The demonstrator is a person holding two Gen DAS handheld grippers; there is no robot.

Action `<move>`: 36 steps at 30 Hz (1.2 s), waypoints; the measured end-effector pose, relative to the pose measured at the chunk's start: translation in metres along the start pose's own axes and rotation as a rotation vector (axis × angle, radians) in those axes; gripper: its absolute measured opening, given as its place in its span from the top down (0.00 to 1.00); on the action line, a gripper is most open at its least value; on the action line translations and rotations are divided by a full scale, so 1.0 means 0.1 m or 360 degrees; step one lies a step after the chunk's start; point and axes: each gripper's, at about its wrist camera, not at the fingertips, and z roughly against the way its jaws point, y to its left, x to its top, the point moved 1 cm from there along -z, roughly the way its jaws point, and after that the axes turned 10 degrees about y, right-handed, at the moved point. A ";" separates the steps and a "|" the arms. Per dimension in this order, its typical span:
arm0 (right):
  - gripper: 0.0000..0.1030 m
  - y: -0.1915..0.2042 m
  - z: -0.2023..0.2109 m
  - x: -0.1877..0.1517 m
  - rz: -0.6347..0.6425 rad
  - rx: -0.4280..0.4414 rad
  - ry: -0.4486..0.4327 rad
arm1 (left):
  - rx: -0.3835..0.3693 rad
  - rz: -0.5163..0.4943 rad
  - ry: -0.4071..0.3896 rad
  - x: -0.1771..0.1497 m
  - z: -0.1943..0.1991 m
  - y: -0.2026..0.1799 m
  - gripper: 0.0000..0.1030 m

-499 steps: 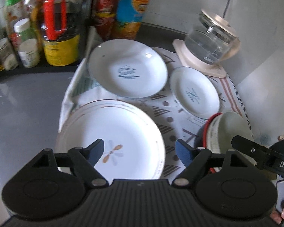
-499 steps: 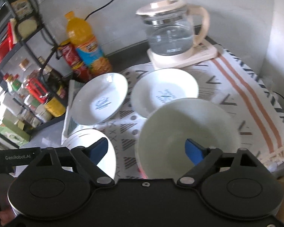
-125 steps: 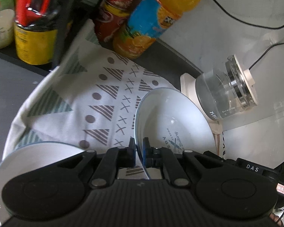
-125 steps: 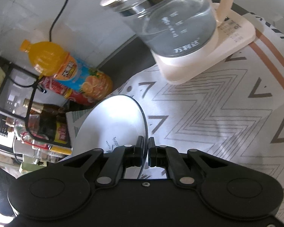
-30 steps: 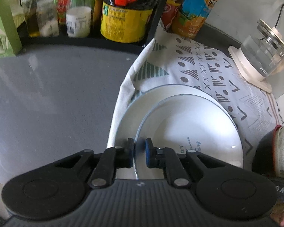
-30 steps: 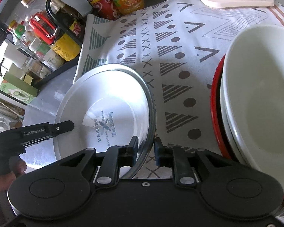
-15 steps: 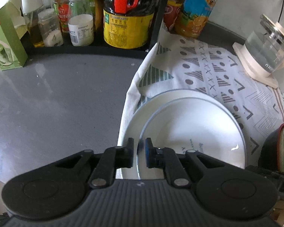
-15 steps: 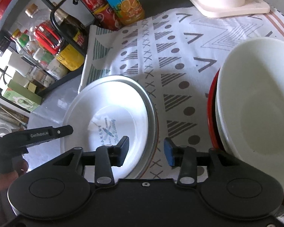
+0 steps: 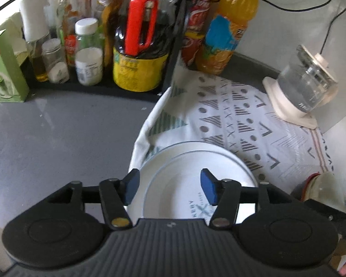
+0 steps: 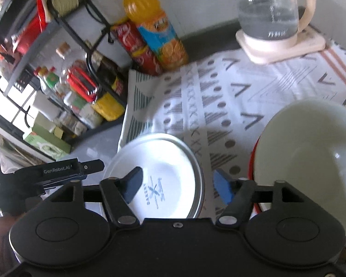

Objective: Organize plates and bowls
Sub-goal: 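Move both grippers to the red bowl holding nested bowls and close on its rim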

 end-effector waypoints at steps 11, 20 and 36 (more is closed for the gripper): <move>0.00 -0.22 0.35 -0.01 -0.0032 -0.0199 -0.0217 | -0.0197 -0.0176 0.0083 0.05 -0.04 -0.46 0.16; 0.00 -0.55 0.52 -0.08 -0.0176 -0.0255 -0.0280 | -0.0293 -0.0341 0.0132 0.04 -0.10 -0.93 0.14; 0.00 -1.23 0.72 -0.26 -0.0450 -0.0422 -0.0333 | -0.0449 -0.0507 0.0244 -0.07 -0.33 -1.67 0.13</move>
